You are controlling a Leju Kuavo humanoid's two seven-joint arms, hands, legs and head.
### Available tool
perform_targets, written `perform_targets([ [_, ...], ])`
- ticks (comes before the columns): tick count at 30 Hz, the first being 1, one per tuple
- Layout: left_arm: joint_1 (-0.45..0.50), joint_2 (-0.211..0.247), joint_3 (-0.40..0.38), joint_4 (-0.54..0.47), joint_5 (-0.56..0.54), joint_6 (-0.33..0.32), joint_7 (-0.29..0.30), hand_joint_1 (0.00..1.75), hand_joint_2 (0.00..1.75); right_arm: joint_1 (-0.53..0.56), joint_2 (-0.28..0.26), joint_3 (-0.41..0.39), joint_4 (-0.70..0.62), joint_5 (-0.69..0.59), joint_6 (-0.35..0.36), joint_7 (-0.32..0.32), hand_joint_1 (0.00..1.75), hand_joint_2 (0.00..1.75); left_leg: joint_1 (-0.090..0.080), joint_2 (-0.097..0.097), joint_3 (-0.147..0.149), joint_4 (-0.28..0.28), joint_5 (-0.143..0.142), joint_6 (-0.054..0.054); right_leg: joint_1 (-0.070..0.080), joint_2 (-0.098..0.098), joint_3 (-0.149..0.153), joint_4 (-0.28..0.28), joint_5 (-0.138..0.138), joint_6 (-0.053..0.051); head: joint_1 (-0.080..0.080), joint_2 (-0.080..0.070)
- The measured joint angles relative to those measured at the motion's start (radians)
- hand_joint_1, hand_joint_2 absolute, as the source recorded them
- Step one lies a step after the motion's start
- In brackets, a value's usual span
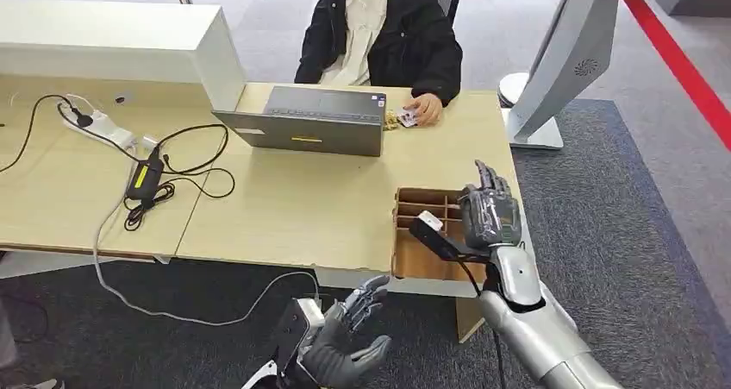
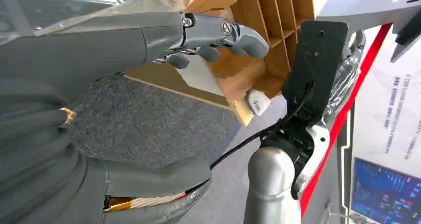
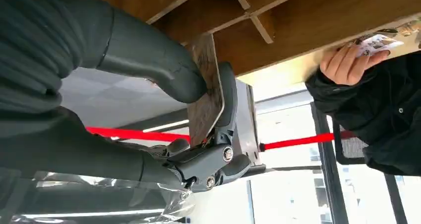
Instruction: Pass the card to the sensor for recognition and then transmit it.
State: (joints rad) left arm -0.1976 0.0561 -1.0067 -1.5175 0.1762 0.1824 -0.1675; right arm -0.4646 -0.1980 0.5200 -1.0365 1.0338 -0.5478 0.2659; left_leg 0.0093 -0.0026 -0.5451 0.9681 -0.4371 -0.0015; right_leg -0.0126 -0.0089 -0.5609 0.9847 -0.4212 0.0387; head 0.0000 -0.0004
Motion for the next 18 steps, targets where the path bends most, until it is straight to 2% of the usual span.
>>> perform_targets([
  [10,0.001,0.0,0.0,-0.004,0.005,-0.006,-0.012,0.0,1.75,-0.032,0.015,0.002,-0.03,0.057,-0.078,-0.02,1.75,1.75,0.0,0.0,0.0,0.0,0.0,0.0,0.0,0.0,0.0,0.0,0.0,0.0,0.0,0.0],
  [18,-0.002,-0.003,0.0,-0.002,0.013,-0.015,-0.037,0.0,1.75,-0.155,0.014,0.01,-0.11,0.088,-0.035,-0.014,1.75,1.75,0.0,0.0,0.0,0.0,0.0,0.0,0.0,0.0,0.0,0.0,0.0,0.0,0.0,0.0],
])
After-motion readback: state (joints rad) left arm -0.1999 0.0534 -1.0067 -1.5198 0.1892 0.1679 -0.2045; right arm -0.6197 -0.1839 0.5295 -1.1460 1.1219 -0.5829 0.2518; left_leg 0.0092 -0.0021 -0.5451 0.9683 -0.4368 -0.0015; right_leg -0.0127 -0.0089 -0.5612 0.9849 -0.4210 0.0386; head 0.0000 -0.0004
